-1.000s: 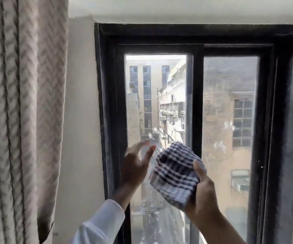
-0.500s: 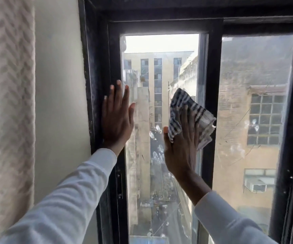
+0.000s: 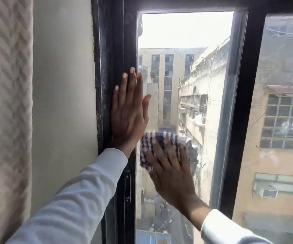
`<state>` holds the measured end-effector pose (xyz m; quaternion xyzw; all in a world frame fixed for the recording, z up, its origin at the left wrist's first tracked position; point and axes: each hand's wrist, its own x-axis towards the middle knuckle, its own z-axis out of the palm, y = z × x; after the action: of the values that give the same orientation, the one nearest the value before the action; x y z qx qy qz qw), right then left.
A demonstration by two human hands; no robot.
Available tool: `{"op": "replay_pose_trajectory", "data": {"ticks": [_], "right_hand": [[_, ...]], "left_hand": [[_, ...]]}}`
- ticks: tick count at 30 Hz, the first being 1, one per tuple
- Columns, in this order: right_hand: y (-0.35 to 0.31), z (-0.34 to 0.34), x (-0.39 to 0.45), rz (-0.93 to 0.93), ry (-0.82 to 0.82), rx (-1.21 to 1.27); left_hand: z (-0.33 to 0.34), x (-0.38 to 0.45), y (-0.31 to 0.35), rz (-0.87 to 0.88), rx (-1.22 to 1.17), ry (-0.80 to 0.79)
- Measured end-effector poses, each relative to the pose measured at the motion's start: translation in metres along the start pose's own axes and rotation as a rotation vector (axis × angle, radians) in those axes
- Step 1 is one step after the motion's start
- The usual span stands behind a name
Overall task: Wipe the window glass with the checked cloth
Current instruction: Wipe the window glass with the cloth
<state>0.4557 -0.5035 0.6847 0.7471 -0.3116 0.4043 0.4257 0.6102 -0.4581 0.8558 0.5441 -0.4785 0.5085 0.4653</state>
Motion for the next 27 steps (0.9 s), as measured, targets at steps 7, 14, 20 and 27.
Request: {"op": "replay_pose_trajectory", "data": {"ticks": [7, 14, 20, 27], "right_hand": [[-0.006, 0.005, -0.067, -0.244, -0.128, -0.042], [0.140, -0.059, 0.148, 0.315, 0.219, -0.046], [0.085, -0.032, 0.085, 0.233, 0.201, -0.091], [0.001, 0.034, -0.195, -0.203, -0.142, -0.231]], "left_hand": [[0.000, 0.000, 0.002, -0.054, -0.011, -0.007], [-0.004, 0.001, 0.003, -0.062, -0.032, -0.023], [-0.004, -0.001, 0.003, -0.056, -0.002, 0.002], [0.004, -0.003, 0.000, -0.040, -0.017, 0.031]]}}
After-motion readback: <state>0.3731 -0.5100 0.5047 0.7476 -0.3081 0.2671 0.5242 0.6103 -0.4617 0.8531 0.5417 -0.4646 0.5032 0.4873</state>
